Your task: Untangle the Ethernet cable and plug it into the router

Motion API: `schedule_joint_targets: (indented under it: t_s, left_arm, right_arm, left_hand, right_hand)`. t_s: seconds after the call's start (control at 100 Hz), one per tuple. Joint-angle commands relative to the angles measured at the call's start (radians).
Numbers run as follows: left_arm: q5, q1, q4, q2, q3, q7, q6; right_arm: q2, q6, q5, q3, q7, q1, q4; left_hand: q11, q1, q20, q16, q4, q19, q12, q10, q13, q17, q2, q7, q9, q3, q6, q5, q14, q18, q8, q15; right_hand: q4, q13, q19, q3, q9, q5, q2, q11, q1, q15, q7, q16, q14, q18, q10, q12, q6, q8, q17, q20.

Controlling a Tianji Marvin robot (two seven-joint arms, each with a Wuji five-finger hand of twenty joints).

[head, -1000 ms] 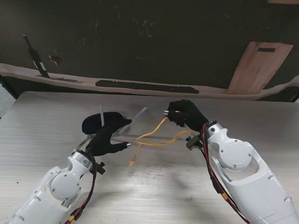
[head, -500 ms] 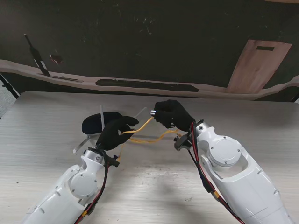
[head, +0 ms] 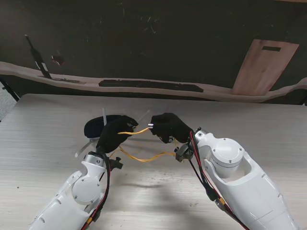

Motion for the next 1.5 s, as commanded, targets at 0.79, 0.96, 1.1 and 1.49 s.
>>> schedule_joint_targets:
  t_s: [0.79, 0.96, 1.1, 1.49]
  left_arm:
    - [0.208, 0.112, -0.089, -0.033, -0.113, 0.307, 0.182]
    - [0.257, 0.106, -0.072, -0.029, -0.113, 0.338, 0.219]
    - [0.292, 0.105, -0.064, -0.022, -0.114, 0.346, 0.244]
    - [0.404, 0.112, -0.053, -0.001, -0.125, 0.374, 0.324]
  right_arm:
    - [0.144, 0.121, -0.384, 0.047, 0.386, 0.032, 0.001]
    - [0.145, 0.088, -0.475, 0.098, 0.356, 0.003, -0.014]
    - [0.146, 0.056, -0.564, 0.134, 0.330, -0.013, -0.024]
    - [0.135, -0.046, -0.823, 0.212, 0.217, -0.059, -0.039]
  left_hand:
    - [0.107, -0.018, 0.123, 0.025, -0.012, 0.258, 0.068, 0.007, 0.044, 0.057, 0.008, 0.010, 0.078, 0.017, 0.005, 0.024, 0.097, -0.176, -0.002, 0.182]
    - [0.109, -0.021, 0.133, 0.025, -0.011, 0.258, 0.074, 0.006, 0.043, 0.057, 0.006, 0.005, 0.081, 0.017, 0.004, 0.029, 0.102, -0.173, -0.006, 0.185]
    - [0.110, -0.020, 0.137, 0.024, -0.009, 0.258, 0.078, 0.004, 0.043, 0.056, 0.002, 0.004, 0.083, 0.021, 0.000, 0.036, 0.101, -0.172, -0.006, 0.186]
    - [0.125, -0.062, 0.110, 0.014, 0.022, 0.258, 0.093, -0.025, 0.043, 0.054, -0.069, 0.038, 0.088, 0.170, 0.000, 0.038, 0.100, -0.167, 0.007, 0.174]
  right_hand:
    - [-0.009, -0.039, 0.230, -0.146, 0.063, -0.158, 0.099, 0.106, 0.203, 0.017, -0.020, -0.055, -0.122, -0.112, 0.200, 0.068, -0.065, -0.230, 0.037, -0.008]
    - [-0.009, -0.039, 0.230, -0.151, 0.066, -0.156, 0.103, 0.108, 0.199, 0.017, -0.022, -0.052, -0.119, -0.109, 0.200, 0.068, -0.068, -0.232, 0.036, -0.007]
    - [-0.008, -0.039, 0.230, -0.148, 0.070, -0.153, 0.099, 0.109, 0.200, 0.019, -0.024, -0.049, -0.119, -0.108, 0.198, 0.067, -0.068, -0.235, 0.037, -0.005]
    - [-0.012, -0.038, 0.230, -0.120, 0.089, -0.138, 0.083, 0.112, 0.182, 0.022, -0.023, -0.034, -0.125, -0.112, 0.188, 0.060, -0.071, -0.248, 0.038, 0.013]
